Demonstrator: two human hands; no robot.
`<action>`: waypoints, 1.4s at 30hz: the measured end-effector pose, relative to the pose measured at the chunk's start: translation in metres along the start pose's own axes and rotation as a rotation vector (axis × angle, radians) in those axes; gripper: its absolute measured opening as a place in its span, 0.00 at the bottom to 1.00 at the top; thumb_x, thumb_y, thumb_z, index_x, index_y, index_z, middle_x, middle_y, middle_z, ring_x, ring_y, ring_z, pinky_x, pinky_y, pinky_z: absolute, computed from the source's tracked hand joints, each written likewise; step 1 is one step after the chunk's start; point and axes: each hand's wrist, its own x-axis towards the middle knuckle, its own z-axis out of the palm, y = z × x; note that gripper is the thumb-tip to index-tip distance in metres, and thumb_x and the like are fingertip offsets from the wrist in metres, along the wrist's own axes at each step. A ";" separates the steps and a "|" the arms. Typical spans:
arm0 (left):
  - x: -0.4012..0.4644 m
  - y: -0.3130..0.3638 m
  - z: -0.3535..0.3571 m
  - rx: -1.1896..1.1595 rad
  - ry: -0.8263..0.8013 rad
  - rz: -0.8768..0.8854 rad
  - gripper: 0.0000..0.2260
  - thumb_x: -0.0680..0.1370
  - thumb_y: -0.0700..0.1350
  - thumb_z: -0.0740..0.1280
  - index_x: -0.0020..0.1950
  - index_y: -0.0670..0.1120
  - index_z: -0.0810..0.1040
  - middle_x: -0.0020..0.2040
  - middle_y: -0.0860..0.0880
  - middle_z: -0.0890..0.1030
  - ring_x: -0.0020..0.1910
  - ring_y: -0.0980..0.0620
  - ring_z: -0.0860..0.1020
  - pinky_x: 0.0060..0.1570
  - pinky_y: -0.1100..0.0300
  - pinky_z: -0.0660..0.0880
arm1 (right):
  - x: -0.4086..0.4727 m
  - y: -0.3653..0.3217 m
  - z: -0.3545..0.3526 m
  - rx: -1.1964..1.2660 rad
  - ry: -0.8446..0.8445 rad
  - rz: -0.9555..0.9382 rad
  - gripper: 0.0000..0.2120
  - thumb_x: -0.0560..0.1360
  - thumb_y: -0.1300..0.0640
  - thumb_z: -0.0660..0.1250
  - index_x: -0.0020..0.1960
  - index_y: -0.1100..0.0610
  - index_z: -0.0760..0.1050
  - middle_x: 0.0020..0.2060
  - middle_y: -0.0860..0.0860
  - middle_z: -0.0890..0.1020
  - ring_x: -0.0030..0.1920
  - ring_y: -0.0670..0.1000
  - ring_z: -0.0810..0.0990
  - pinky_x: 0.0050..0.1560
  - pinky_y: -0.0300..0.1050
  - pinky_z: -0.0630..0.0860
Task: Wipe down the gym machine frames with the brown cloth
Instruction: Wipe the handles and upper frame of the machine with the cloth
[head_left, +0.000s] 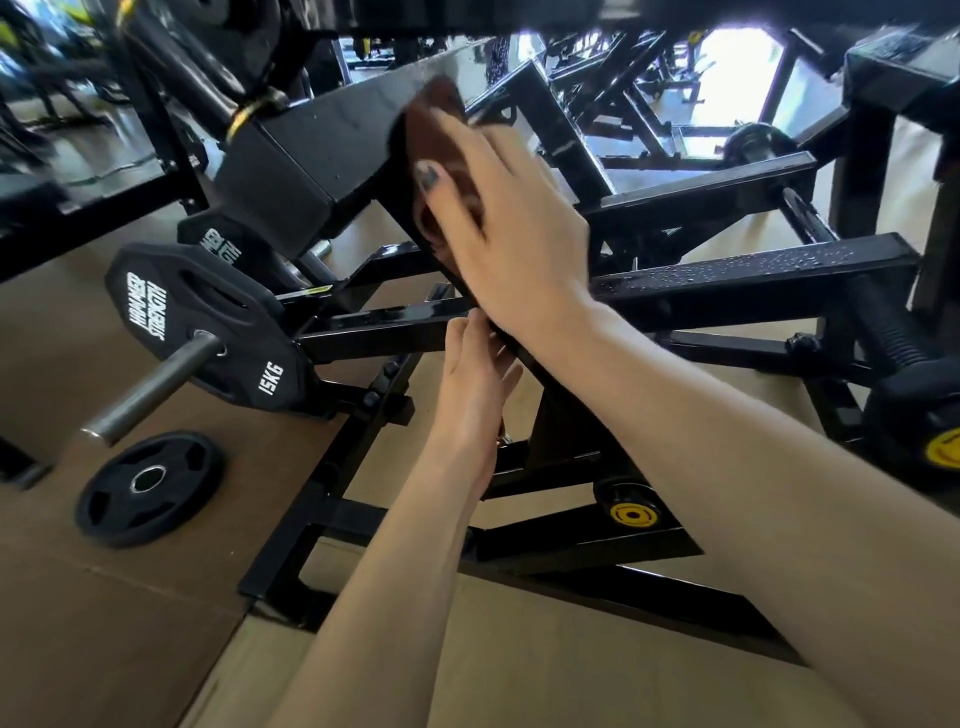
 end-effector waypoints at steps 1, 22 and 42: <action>0.000 0.000 0.000 0.011 -0.002 0.003 0.18 0.86 0.56 0.53 0.67 0.47 0.73 0.64 0.47 0.81 0.65 0.52 0.78 0.72 0.47 0.70 | -0.023 0.014 -0.004 0.009 -0.004 0.023 0.24 0.83 0.40 0.53 0.73 0.48 0.73 0.60 0.45 0.79 0.58 0.47 0.78 0.49 0.45 0.78; -0.003 0.002 0.005 0.004 -0.004 -0.001 0.19 0.87 0.58 0.50 0.69 0.53 0.74 0.64 0.50 0.82 0.65 0.51 0.79 0.68 0.45 0.73 | -0.069 0.027 -0.013 -0.022 -0.020 0.109 0.23 0.84 0.42 0.53 0.76 0.46 0.70 0.65 0.45 0.77 0.60 0.47 0.76 0.55 0.44 0.75; -0.002 -0.005 0.011 0.040 0.039 -0.023 0.19 0.86 0.58 0.50 0.69 0.50 0.71 0.66 0.49 0.80 0.66 0.54 0.77 0.69 0.48 0.72 | -0.106 0.054 -0.029 0.053 -0.168 0.440 0.18 0.86 0.44 0.53 0.68 0.49 0.75 0.56 0.48 0.79 0.55 0.52 0.77 0.52 0.54 0.79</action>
